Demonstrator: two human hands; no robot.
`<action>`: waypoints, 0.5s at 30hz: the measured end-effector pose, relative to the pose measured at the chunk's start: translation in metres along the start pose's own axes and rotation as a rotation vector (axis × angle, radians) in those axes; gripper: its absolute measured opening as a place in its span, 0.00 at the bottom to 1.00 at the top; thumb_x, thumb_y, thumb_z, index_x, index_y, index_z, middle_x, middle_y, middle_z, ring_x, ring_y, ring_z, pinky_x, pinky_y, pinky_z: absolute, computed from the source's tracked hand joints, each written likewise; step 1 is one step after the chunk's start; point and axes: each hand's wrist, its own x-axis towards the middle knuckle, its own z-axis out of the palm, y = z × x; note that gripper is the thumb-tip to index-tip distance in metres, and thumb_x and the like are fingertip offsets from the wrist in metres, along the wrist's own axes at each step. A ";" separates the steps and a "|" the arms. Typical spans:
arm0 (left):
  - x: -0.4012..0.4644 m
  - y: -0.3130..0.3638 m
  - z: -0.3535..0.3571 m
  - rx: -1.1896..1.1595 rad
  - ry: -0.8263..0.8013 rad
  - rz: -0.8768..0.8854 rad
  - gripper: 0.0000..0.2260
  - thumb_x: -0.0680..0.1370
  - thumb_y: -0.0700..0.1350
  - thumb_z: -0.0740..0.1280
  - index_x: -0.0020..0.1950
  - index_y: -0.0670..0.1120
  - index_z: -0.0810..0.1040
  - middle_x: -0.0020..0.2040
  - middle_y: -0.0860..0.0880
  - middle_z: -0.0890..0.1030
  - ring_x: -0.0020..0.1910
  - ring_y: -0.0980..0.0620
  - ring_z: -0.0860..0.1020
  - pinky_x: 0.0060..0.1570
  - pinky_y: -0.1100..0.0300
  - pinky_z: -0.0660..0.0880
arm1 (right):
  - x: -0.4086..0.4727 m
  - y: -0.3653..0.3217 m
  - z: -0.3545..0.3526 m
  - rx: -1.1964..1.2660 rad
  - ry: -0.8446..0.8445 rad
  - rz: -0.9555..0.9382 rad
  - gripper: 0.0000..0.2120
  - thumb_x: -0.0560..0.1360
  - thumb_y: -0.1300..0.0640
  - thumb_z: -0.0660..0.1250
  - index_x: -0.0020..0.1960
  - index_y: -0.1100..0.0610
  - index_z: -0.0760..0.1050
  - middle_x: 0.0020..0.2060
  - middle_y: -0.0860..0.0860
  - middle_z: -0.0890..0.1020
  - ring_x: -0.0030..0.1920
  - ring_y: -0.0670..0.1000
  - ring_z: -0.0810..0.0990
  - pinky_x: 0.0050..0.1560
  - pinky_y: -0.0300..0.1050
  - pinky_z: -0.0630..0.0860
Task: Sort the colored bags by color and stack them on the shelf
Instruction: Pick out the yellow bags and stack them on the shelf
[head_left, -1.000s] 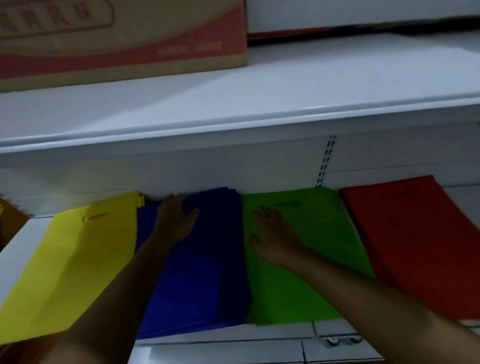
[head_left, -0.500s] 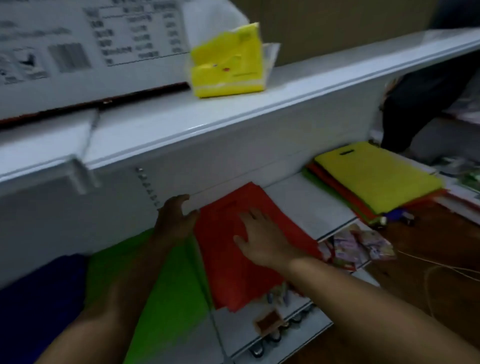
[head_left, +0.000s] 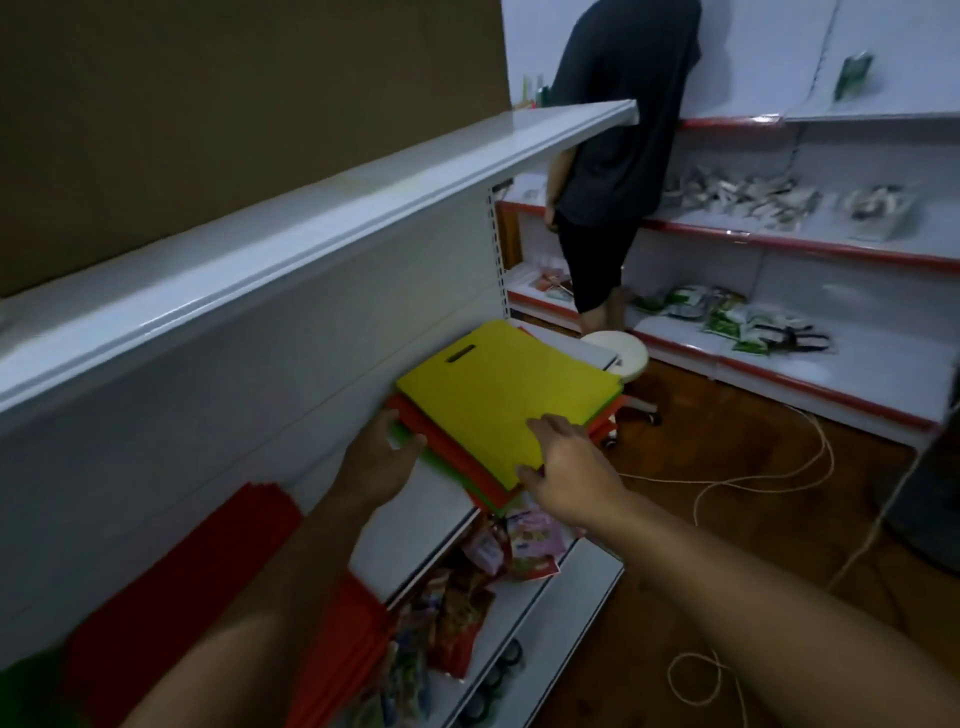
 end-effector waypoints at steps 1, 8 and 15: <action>0.014 0.002 0.008 0.005 -0.006 -0.001 0.28 0.78 0.50 0.67 0.75 0.46 0.62 0.74 0.45 0.66 0.71 0.45 0.67 0.67 0.52 0.66 | 0.008 0.011 -0.001 0.001 -0.010 0.008 0.32 0.81 0.47 0.61 0.78 0.57 0.52 0.77 0.56 0.55 0.76 0.59 0.54 0.72 0.59 0.60; 0.104 0.006 0.047 -0.042 -0.103 -0.108 0.28 0.79 0.48 0.66 0.76 0.43 0.60 0.75 0.42 0.63 0.71 0.41 0.65 0.65 0.46 0.69 | 0.083 0.061 -0.004 0.015 -0.128 0.159 0.32 0.82 0.47 0.58 0.79 0.54 0.47 0.79 0.53 0.49 0.78 0.58 0.49 0.75 0.55 0.55; 0.154 0.001 0.069 -0.026 -0.101 -0.200 0.28 0.78 0.47 0.67 0.75 0.42 0.62 0.75 0.41 0.64 0.71 0.40 0.66 0.66 0.45 0.68 | 0.159 0.092 -0.009 -0.022 -0.093 0.140 0.32 0.81 0.45 0.59 0.79 0.55 0.50 0.78 0.56 0.50 0.78 0.58 0.49 0.74 0.58 0.57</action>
